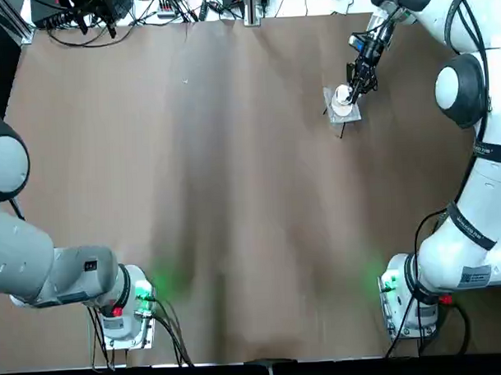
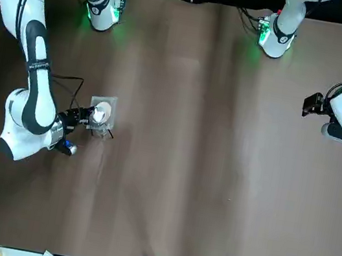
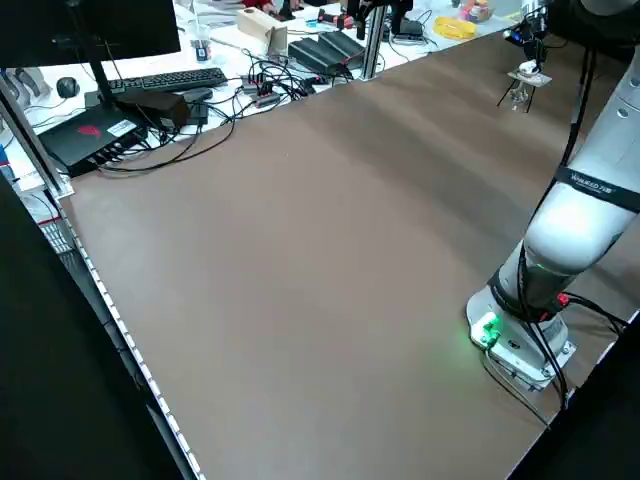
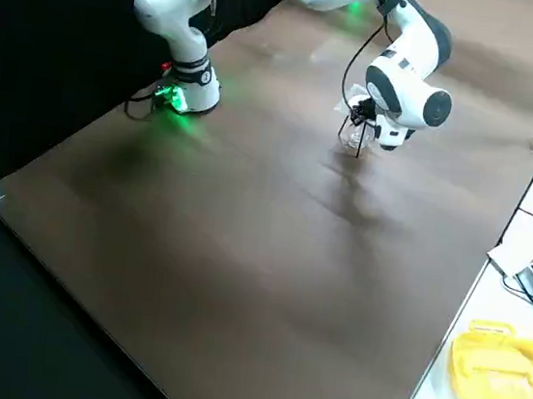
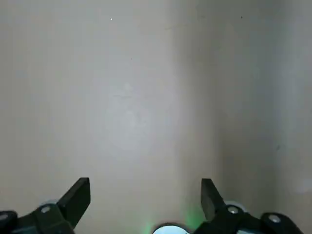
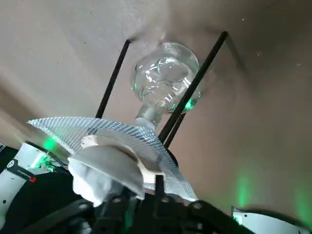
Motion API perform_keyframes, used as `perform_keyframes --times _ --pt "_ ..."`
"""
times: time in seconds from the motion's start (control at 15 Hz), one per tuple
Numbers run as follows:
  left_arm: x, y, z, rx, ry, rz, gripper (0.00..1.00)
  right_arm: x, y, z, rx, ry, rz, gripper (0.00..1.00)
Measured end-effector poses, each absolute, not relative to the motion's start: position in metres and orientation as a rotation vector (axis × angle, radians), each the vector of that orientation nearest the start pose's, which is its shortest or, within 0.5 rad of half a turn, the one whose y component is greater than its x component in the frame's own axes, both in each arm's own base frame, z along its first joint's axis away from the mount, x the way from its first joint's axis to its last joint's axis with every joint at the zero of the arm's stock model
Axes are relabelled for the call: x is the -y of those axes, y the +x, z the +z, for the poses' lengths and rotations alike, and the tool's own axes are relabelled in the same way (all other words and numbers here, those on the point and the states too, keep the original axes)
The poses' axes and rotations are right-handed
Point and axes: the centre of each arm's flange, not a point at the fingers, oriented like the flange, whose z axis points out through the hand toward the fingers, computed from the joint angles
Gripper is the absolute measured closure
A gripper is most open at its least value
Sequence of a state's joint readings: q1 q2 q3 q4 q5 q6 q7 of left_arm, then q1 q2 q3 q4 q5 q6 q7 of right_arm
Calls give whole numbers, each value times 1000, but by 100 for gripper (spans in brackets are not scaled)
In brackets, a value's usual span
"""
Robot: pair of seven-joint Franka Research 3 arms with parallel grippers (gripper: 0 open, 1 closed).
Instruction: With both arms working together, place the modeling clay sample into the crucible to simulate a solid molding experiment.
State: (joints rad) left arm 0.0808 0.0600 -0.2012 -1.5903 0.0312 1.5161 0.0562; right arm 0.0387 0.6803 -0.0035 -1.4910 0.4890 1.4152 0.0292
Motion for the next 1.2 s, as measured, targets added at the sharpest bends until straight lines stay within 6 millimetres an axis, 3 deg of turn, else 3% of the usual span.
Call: perform_keyframes --times 0.27,1.2 --pt "60 560 578 -276 -3099 205 0 -77 623 251 -142 -2490 1008 44" --pt "60 559 582 -275 -3099 194 0 -53 617 258 -159 -2436 1082 45"
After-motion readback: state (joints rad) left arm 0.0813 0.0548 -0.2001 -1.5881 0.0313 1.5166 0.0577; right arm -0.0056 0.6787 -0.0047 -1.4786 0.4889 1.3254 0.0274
